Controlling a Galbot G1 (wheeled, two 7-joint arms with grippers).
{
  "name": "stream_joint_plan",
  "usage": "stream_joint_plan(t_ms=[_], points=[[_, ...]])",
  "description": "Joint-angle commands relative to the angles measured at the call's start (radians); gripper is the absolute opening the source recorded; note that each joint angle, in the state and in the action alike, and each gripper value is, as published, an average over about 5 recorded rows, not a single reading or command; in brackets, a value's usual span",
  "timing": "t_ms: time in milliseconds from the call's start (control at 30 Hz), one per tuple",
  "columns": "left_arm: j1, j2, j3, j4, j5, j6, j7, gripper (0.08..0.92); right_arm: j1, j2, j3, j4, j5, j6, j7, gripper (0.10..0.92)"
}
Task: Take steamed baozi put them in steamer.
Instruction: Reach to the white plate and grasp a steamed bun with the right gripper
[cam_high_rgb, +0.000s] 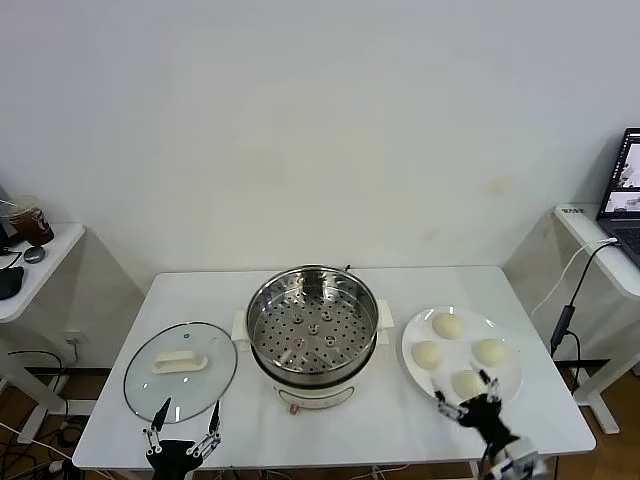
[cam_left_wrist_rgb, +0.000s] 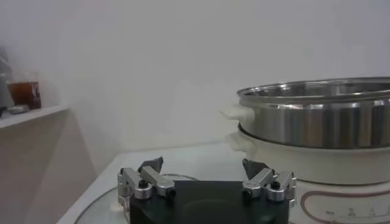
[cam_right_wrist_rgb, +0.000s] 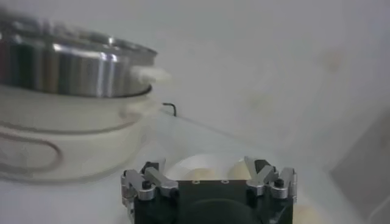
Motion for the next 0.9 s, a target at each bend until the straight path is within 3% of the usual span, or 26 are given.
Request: stream_joint_plan(t_ms=[33,233,533,900], points=[[-0.007,0.004,-0.008,0.013,0.037,-0.022,0.019,0.823,0.353,-0.334,-0.106,-0.161,-0.342,0.011,-0.253,0.823],[-0.005,-0.010,-0.029,0.008,0.047,-0.043,0.015,0.823,0.737,-0.406,-0.451,-0.342,-0.339,0.027,-0.438,0.823],[-0.005,-0.015,-0.057,0.000,0.057,-0.057,0.012,0.823,1.248,-0.332,-0.975,-0.621,-0.229,-0.010,-0.709,0.823],[-0.009,-0.015,-0.092,-0.007,0.056,-0.060,0.007,0.823,1.410,-0.177,-1.232,-0.850,-0.175,-0.045,-0.809,0.823]])
